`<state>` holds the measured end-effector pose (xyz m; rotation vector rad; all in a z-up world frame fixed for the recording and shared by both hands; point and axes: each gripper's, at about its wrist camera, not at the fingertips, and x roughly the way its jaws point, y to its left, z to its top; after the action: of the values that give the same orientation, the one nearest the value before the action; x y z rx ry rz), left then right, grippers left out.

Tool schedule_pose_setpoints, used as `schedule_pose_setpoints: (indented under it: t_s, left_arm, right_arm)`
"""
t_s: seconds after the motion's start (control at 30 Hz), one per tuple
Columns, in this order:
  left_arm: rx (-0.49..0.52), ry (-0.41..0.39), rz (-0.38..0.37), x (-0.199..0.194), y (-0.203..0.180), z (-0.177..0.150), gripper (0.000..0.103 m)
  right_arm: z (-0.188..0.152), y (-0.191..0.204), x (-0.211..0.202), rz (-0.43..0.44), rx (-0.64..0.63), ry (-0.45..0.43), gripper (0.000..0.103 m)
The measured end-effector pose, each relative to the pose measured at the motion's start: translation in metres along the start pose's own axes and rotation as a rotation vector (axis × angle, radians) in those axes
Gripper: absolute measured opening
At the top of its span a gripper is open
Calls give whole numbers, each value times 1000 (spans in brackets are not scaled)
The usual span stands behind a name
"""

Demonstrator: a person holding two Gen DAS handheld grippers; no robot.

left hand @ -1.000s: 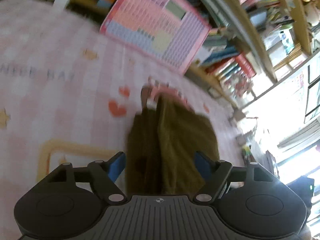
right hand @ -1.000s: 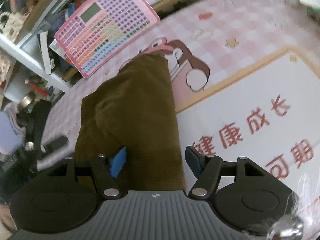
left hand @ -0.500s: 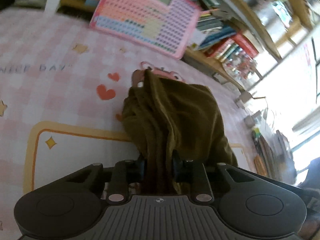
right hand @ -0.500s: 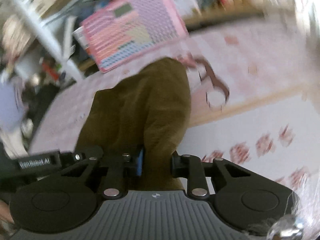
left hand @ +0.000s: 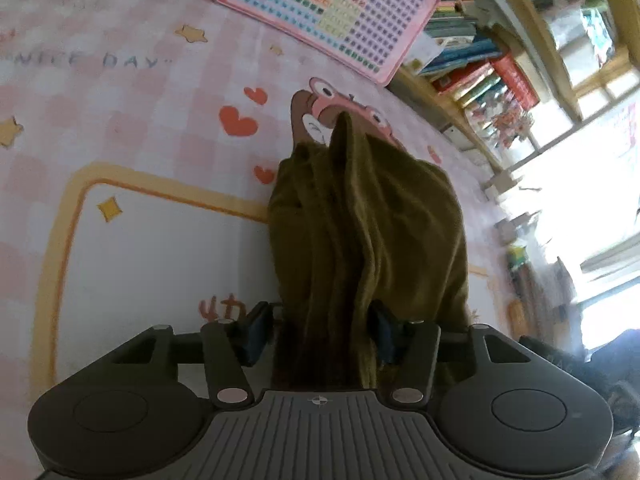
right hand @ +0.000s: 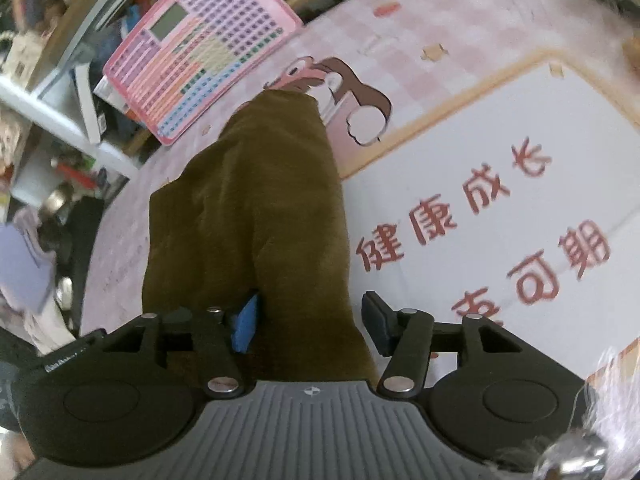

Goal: Fold clothes

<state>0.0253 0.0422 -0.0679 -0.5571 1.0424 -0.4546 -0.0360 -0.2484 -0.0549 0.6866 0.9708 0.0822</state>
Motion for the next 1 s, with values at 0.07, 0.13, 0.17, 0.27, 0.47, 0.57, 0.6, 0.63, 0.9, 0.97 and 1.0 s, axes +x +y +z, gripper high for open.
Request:
schedule_pose_setpoints:
  t_s: [0.07,0.13,0.17,0.27,0.47,0.57,0.6,0.63,0.9,0.97,1.0]
  left_arm:
    - [-7,-6,-14,2,0,1,52]
    - [-6,-6,-15,5,-1,1,45]
    - [-1,-5,-10,5,-3,1,43]
    - [11,-13,-8,2,-7,-1,31]
    - [90,-67,-21,-18,-26,-8,24]
    - [111,-92,-40,-28,-33,-10,25]
    - [121,-97,-43,-30,-35,-12,25]
    - [130,-100,-44,-32,-38,-13,25]
    - [177,-119,-29,-38,-54,-24,25]
    - [174,-127,-23,-38,-58,-26,25]
    - [172,-131,-19,-38,-60,-28,25]
  right_arm:
    - [0,2,3,12,-14,-4,53]
    - [1,6,7,17,-36,2,46]
    - [0,7,8,22,-41,7,41]
    - [-2,15,8,20,-94,-2,30]
    - [-11,36,-13,2,-229,-75,24]
    - [-14,40,-27,8,-257,-115,24]
    - [-16,41,-31,8,-262,-124,24]
    - [-17,41,-35,8,-266,-133,24]
    - [-24,37,-50,13,-273,-155,24]
    - [-23,35,-52,19,-284,-156,24]
    - [-22,34,-53,22,-291,-156,24]
